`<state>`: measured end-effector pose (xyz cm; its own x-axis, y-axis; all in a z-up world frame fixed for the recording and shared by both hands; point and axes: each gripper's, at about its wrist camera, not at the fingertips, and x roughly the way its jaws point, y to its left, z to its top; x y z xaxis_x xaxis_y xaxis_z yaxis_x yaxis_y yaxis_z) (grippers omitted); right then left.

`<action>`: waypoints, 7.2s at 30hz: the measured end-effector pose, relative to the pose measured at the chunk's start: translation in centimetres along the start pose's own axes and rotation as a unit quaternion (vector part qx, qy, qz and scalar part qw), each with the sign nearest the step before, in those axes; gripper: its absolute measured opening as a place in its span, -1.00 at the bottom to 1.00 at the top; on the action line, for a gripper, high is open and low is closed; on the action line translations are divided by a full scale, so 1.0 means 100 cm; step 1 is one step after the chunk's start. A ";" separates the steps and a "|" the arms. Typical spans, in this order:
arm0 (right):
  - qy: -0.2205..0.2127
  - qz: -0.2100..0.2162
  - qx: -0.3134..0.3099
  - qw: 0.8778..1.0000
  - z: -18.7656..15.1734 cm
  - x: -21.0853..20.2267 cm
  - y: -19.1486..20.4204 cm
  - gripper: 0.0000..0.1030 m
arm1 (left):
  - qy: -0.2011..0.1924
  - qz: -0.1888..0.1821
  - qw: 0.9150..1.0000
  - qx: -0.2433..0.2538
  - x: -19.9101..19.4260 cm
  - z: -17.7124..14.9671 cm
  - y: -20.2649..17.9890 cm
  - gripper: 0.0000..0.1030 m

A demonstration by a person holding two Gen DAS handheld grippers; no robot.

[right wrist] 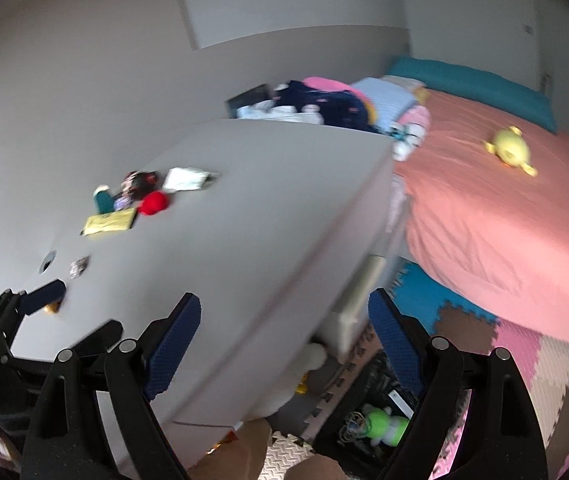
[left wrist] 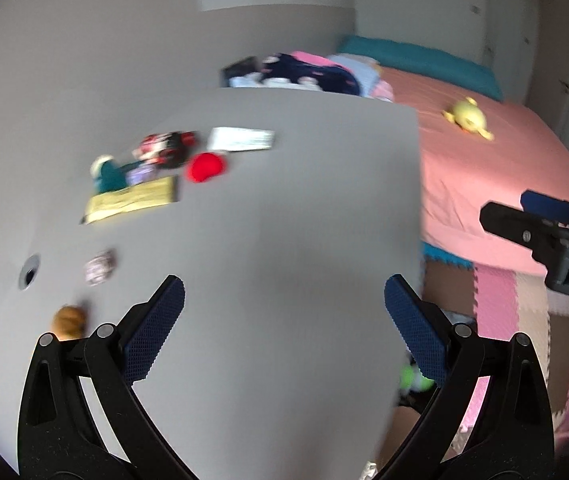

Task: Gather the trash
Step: 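Move both open grippers back over the desk toward the remaining toys, then grasp the brown plush with the left gripper while the right grasps the red heart plush, then carry both plushes over the black bin and open both grippers, then move both open grippers back over the desk toward the remaining items, then grasp the knotted pink-white pouch with the left gripper while the right grasps the white paper packet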

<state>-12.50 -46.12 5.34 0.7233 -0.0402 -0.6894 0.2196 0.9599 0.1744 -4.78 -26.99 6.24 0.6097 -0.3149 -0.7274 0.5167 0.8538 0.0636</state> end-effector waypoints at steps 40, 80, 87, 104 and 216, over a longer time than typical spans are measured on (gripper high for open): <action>0.089 0.069 -0.125 0.986 0.075 0.193 0.186 0.67 | 0.062 0.054 0.985 -0.152 0.056 -0.047 0.220 -0.29; 0.041 0.041 -0.084 0.995 0.052 0.079 0.112 -0.03 | 0.007 0.006 0.995 -0.100 0.011 -0.011 0.125 -0.29; 0.021 0.024 -0.046 0.998 0.029 0.032 0.048 -0.03 | 0.002 -0.029 0.998 -0.057 0.005 -0.005 0.053 -0.29; -0.001 -0.069 0.073 0.995 -0.047 -0.052 -0.122 -0.03 | 0.025 -0.135 0.988 0.073 0.020 -0.007 -0.142 -0.29; 0.105 0.061 -0.209 0.970 0.137 0.252 0.141 -0.12 | 0.061 0.032 0.990 -0.124 0.101 0.002 0.198 -0.56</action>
<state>17.79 -37.38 0.10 0.5683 0.0954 -0.8173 -0.1751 0.9845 -0.0068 11.76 -13.41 0.28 0.5524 -0.2173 -0.8048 0.3071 0.9506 -0.0458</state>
